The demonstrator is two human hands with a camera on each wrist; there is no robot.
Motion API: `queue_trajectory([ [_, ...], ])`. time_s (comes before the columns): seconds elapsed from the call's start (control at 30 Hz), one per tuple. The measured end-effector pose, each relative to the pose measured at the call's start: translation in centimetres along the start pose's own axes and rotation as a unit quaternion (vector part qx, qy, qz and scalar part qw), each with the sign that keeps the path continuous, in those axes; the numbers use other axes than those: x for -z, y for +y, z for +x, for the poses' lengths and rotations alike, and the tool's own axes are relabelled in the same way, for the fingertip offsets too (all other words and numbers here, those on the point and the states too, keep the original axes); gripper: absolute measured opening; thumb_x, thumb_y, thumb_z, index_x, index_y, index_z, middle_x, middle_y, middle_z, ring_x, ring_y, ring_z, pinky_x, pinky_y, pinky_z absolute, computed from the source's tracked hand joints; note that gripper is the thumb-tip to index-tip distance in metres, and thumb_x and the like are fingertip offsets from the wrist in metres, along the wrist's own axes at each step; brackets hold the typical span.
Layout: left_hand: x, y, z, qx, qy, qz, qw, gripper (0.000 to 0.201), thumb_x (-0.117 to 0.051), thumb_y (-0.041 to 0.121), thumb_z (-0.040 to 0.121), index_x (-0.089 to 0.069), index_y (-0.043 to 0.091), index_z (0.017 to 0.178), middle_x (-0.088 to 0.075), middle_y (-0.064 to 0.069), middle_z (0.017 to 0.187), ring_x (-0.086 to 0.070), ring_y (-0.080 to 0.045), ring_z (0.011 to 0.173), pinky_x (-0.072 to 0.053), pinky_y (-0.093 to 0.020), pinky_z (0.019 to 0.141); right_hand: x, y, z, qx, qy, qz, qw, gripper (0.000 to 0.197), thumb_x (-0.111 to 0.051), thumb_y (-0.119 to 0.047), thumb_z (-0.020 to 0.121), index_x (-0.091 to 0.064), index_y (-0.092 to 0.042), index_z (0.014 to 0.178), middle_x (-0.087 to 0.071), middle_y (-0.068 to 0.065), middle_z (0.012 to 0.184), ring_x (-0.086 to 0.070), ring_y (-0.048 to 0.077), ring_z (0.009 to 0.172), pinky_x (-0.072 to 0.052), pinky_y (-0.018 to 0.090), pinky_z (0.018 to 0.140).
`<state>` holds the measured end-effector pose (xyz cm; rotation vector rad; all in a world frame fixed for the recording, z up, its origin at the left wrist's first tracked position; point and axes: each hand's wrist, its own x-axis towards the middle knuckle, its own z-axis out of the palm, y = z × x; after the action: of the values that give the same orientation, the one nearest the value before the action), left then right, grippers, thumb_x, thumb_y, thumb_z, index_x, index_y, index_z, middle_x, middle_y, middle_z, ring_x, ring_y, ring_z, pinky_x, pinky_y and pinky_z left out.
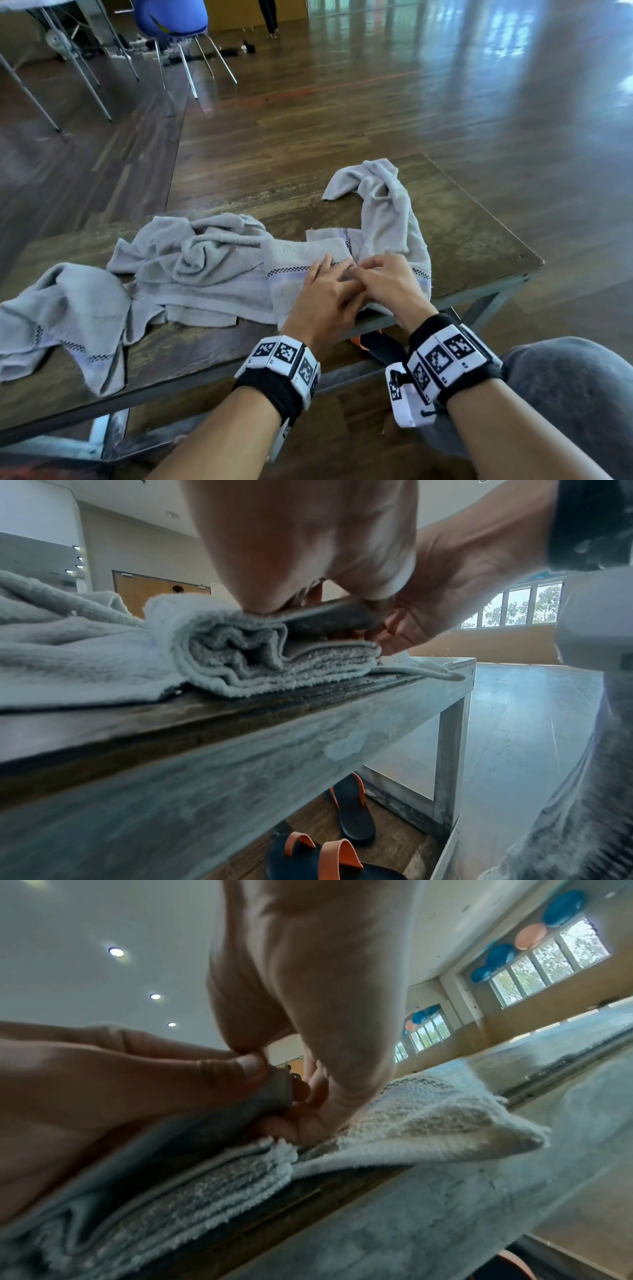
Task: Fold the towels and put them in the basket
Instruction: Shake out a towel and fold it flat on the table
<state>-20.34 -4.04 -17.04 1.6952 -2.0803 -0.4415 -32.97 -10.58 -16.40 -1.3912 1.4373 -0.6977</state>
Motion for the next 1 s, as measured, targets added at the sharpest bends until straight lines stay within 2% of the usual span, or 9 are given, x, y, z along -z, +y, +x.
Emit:
queue_trajectory([
  [0.1,0.7,-0.3,-0.3,0.013,0.003,-0.031,0.999,0.028,-0.054,0.041,0.097,-0.071,0.035,0.119,-0.042,-0.007,0.156,-0.023,-0.03,0.15,-0.01,-0.047,0.124,-0.1,0.2,0.2,-0.023,0.008,0.002,1.0,0.017,-0.069,-0.013,0.082,-0.068,-0.013,0.065,-0.071,0.012,0.068,-0.072,0.025,0.069,-0.062,0.041,0.064],
  [0.23,2.0,-1.7,-0.1,0.06,0.128,0.017,0.99,0.029,-0.054,0.035,0.094,-0.071,0.032,0.116,-0.051,-0.004,0.148,-0.026,-0.022,0.149,-0.013,-0.044,0.124,-0.1,0.4,0.5,-0.003,0.04,-0.041,0.998,0.009,-0.06,-0.012,0.083,-0.067,-0.007,0.084,-0.067,0.004,0.077,-0.06,0.014,0.072,-0.043,0.028,0.057],
  [0.37,2.2,-3.6,0.5,0.17,0.067,0.121,0.976,0.051,-0.037,0.05,0.099,-0.04,0.039,0.148,-0.015,-0.013,0.166,0.006,-0.024,0.154,0.003,-0.044,0.124,-0.7,0.0,0.1,0.03,0.073,-0.14,0.987,0.017,-0.061,-0.019,0.083,-0.058,-0.011,0.098,-0.065,0.007,0.095,-0.062,0.025,0.089,-0.052,0.037,0.074],
  [0.5,0.9,-4.4,0.7,0.17,0.001,0.164,0.972,0.061,-0.03,0.049,0.097,-0.019,0.037,0.156,0.0,-0.012,0.167,0.022,-0.026,0.152,0.009,-0.052,0.122,-2.8,-1.0,-0.6,0.293,0.172,-0.355,0.871,0.037,-0.061,-0.02,0.084,-0.052,-0.016,0.119,-0.052,0.002,0.123,-0.051,0.021,0.108,-0.05,0.033,0.074],
  [0.57,0.4,-4.5,0.7,0.169,-0.002,0.191,0.967,0.07,-0.038,0.051,0.095,-0.013,0.031,0.158,0.001,-0.011,0.167,0.022,-0.027,0.151,0.009,-0.053,0.122,-4.0,-1.5,0.0,0.366,0.086,-0.359,0.854,0.043,-0.05,-0.026,0.094,-0.051,-0.017,0.136,-0.048,0.0,0.146,-0.045,0.019,0.13,-0.045,0.037,0.102],
  [0.63,0.0,-4.8,0.6,0.167,-0.004,0.215,0.962,0.079,-0.039,0.056,0.094,-0.006,0.026,0.159,0.003,-0.009,0.168,0.024,-0.026,0.151,0.01,-0.053,0.122,-4.8,-0.9,0.9,0.339,-0.023,-0.363,0.867,0.051,-0.035,-0.033,0.103,-0.038,-0.021,0.152,-0.029,-0.004,0.164,-0.022,0.013,0.151,-0.019,0.039,0.123],
  [0.7,-0.2,-5.2,0.4,0.164,0.006,0.206,0.965,0.075,-0.028,0.057,0.096,-0.002,0.027,0.159,0.004,-0.005,0.168,0.026,-0.021,0.15,0.012,-0.051,0.122,-5.1,0.2,1.9,0.286,-0.084,-0.358,0.885,0.056,-0.025,-0.042,0.105,-0.025,-0.026,0.159,-0.016,-0.009,0.168,-0.004,0.006,0.154,-0.002,0.04,0.126],
  [0.87,-0.5,-5.8,0.3,0.202,0.052,0.128,0.97,0.073,-0.012,0.057,0.098,0.001,0.021,0.16,0.013,0.002,0.167,0.027,-0.011,0.149,0.012,-0.044,0.123,-5.4,1.4,3.2,0.234,-0.092,-0.348,0.903,0.074,-0.007,-0.061,0.096,-0.008,-0.027,0.162,-0.004,-0.011,0.169,0.006,0.0,0.153,0.003,0.036,0.126],
  [1.0,-0.4,-6.8,-0.7,0.195,0.083,0.092,0.973,0.072,-0.013,0.051,0.099,0.006,0.016,0.159,0.02,0.005,0.165,0.027,-0.008,0.149,0.014,-0.038,0.123,-5.8,1.5,3.6,0.219,-0.08,-0.378,0.896,0.067,-0.008,-0.056,0.102,-0.005,-0.026,0.162,0.003,-0.01,0.169,0.009,0.003,0.153,0.012,0.033,0.123],
])
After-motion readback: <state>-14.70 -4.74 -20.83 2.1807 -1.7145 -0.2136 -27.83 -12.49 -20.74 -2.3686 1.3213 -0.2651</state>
